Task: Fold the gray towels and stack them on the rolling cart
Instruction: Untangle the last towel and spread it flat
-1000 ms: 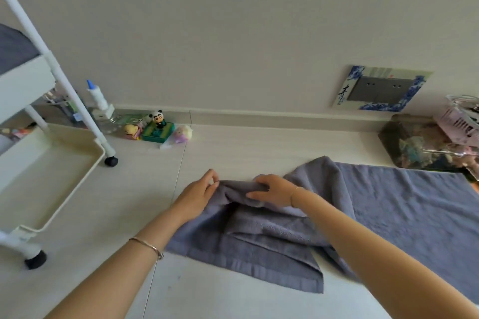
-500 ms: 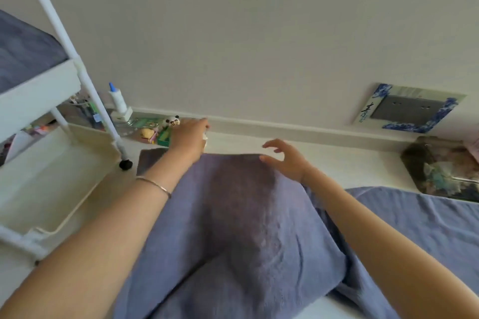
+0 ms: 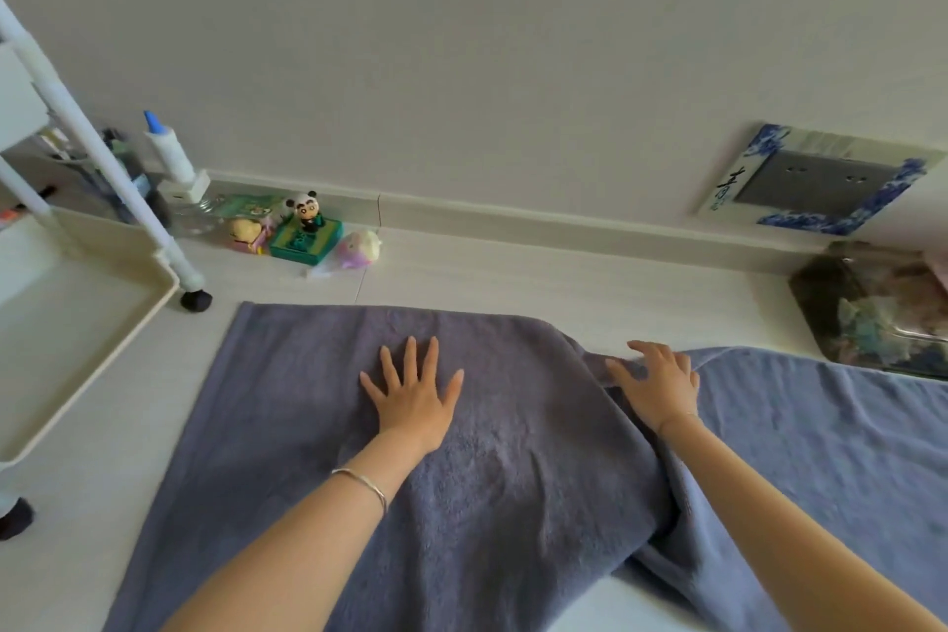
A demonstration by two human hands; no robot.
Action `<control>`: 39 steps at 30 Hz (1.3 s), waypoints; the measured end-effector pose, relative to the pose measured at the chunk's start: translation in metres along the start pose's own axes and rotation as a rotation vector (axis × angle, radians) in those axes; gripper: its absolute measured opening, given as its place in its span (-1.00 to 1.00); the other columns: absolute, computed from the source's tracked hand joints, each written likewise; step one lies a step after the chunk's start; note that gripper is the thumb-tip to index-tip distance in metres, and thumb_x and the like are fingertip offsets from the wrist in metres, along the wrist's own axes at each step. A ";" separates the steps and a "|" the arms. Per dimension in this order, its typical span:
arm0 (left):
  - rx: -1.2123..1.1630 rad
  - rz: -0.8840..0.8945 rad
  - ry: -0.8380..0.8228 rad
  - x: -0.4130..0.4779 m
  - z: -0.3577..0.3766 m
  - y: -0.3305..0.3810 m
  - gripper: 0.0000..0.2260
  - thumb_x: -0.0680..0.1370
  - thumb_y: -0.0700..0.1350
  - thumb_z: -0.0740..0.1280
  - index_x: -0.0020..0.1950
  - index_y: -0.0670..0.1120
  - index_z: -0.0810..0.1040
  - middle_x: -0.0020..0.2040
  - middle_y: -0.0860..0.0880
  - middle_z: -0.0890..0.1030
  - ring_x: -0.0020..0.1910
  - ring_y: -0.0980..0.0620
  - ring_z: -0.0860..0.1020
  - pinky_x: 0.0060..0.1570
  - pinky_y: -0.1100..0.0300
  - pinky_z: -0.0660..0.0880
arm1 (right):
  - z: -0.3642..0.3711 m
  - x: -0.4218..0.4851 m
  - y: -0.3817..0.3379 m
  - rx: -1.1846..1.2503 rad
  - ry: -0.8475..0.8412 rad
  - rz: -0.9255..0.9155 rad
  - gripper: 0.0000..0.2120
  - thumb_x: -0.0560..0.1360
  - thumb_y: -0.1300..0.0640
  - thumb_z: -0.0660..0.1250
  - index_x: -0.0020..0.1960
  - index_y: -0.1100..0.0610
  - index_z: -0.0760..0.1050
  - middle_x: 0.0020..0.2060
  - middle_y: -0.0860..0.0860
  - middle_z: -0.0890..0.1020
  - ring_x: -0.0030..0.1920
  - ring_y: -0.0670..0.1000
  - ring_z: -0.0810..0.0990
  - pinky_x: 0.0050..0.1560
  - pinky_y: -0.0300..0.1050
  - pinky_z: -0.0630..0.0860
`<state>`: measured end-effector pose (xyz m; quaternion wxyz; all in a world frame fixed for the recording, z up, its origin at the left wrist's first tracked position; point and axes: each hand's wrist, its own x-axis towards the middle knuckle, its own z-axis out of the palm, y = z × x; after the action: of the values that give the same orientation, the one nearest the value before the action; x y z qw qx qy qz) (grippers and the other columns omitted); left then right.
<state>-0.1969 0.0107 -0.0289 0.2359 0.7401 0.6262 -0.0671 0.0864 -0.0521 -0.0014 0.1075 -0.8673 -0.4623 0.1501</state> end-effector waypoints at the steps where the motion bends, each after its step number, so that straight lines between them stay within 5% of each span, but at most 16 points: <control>1: 0.012 -0.012 0.023 0.002 0.001 -0.001 -0.41 0.58 0.28 -0.21 0.52 0.09 -0.31 0.55 -0.02 -0.27 0.49 -0.21 -0.32 0.39 -0.33 -0.27 | -0.003 0.006 0.003 -0.069 -0.044 0.003 -0.66 0.52 -0.19 0.23 0.12 0.01 0.55 0.13 0.01 0.55 0.26 0.13 0.37 0.27 0.04 0.23; 4: 0.085 -0.027 0.088 0.009 0.006 -0.010 -0.39 0.55 0.30 -0.22 0.50 0.08 -0.35 0.55 -0.02 -0.28 0.48 -0.23 -0.33 0.38 -0.35 -0.24 | -0.017 0.024 0.004 0.013 -0.318 -0.050 -0.69 0.50 -0.14 0.29 -0.26 0.07 0.52 -0.34 -0.03 0.54 -0.18 0.05 0.51 -0.01 -0.07 0.37; 6: 0.121 -0.015 0.138 0.015 0.006 -0.016 -0.35 0.50 0.34 -0.25 0.51 0.10 -0.34 0.55 -0.02 -0.27 0.49 -0.24 -0.31 0.38 -0.35 -0.25 | -0.030 0.040 -0.001 0.261 -0.282 -0.062 -0.72 0.50 -0.02 0.34 -0.25 0.16 0.50 -0.37 0.04 0.53 -0.31 0.07 0.51 -0.17 -0.08 0.42; 10: 0.197 0.010 0.161 0.030 -0.003 -0.025 -0.38 0.53 0.34 -0.19 0.51 0.14 -0.32 0.55 0.00 -0.26 0.50 -0.23 -0.27 0.38 -0.34 -0.22 | -0.039 0.065 -0.021 0.247 0.229 -0.110 -0.82 0.53 0.08 0.31 0.07 0.14 0.55 0.10 0.15 0.58 0.13 0.19 0.49 0.16 0.00 0.37; 14: 0.323 0.003 0.204 0.041 -0.016 -0.035 -0.38 0.58 0.28 -0.15 0.53 0.06 -0.30 0.56 -0.06 -0.20 0.52 -0.21 -0.21 0.41 -0.32 -0.14 | -0.011 0.043 -0.011 0.193 0.127 -0.107 -0.62 0.57 0.05 0.23 0.36 0.11 0.38 0.42 0.10 0.33 0.41 0.15 0.27 0.42 0.04 0.14; 18: 0.203 0.084 0.281 0.020 -0.008 0.002 -0.45 0.63 0.18 -0.14 0.55 0.03 -0.23 0.57 -0.08 -0.15 0.54 -0.13 -0.16 0.45 -0.23 -0.18 | 0.010 0.004 0.033 0.224 0.145 -0.028 -0.61 0.62 0.03 0.12 0.41 0.09 0.34 0.46 0.07 0.28 0.47 0.10 0.21 0.47 0.09 0.10; 21: 0.022 0.139 0.177 -0.004 0.021 0.040 -0.46 0.58 0.26 -0.22 0.54 0.13 -0.19 0.57 -0.03 -0.16 0.53 -0.14 -0.19 0.41 -0.25 -0.28 | 0.017 -0.020 0.069 0.270 0.120 0.064 -0.59 0.65 0.04 0.00 0.46 0.10 0.27 0.49 0.05 0.23 0.50 0.04 0.11 0.50 0.09 0.00; 24: 0.103 0.159 0.180 -0.008 0.046 0.047 -0.28 0.40 0.39 -0.45 0.53 0.19 -0.19 0.57 -0.04 -0.16 0.51 -0.24 -0.23 0.34 -0.34 -0.32 | 0.025 -0.041 0.099 0.007 0.048 -0.009 -0.54 0.64 -0.08 -0.07 0.52 -0.05 0.08 0.53 -0.07 0.04 0.53 -0.05 -0.08 0.51 -0.04 -0.20; 28: 0.120 0.188 0.265 -0.007 0.053 0.036 -0.31 0.45 0.41 -0.38 0.51 0.21 0.00 0.56 -0.06 0.09 0.52 -0.27 -0.02 0.35 -0.37 -0.20 | 0.023 -0.061 0.131 -0.113 0.040 -0.085 -0.42 0.49 -0.30 -0.25 0.49 -0.21 -0.06 0.48 -0.21 -0.06 0.51 -0.12 -0.12 0.49 -0.10 -0.25; 34: 0.192 0.283 0.243 -0.018 0.052 0.016 -0.26 0.30 0.45 -0.55 0.46 0.28 -0.27 0.57 0.03 -0.16 0.53 -0.16 -0.22 0.39 -0.28 -0.28 | 0.015 -0.075 0.157 -0.152 0.008 -0.146 -0.42 0.50 -0.33 -0.23 0.49 -0.21 -0.09 0.50 -0.19 -0.07 0.50 -0.15 -0.16 0.49 -0.13 -0.26; 39: 0.229 0.249 0.148 -0.022 0.040 0.027 -0.31 0.40 0.38 -0.41 0.50 0.18 -0.30 0.56 0.00 -0.24 0.52 -0.17 -0.25 0.43 -0.26 -0.25 | 0.008 -0.067 0.122 -0.105 0.004 -0.089 -0.49 0.61 -0.12 -0.08 0.53 -0.08 -0.03 0.54 -0.07 -0.04 0.53 -0.05 -0.14 0.51 0.00 -0.21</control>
<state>-0.1677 -0.0294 -0.0482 0.1098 0.8369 0.5336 -0.0537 0.1424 -0.1745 -0.0383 0.0696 -0.8506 -0.5073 0.1192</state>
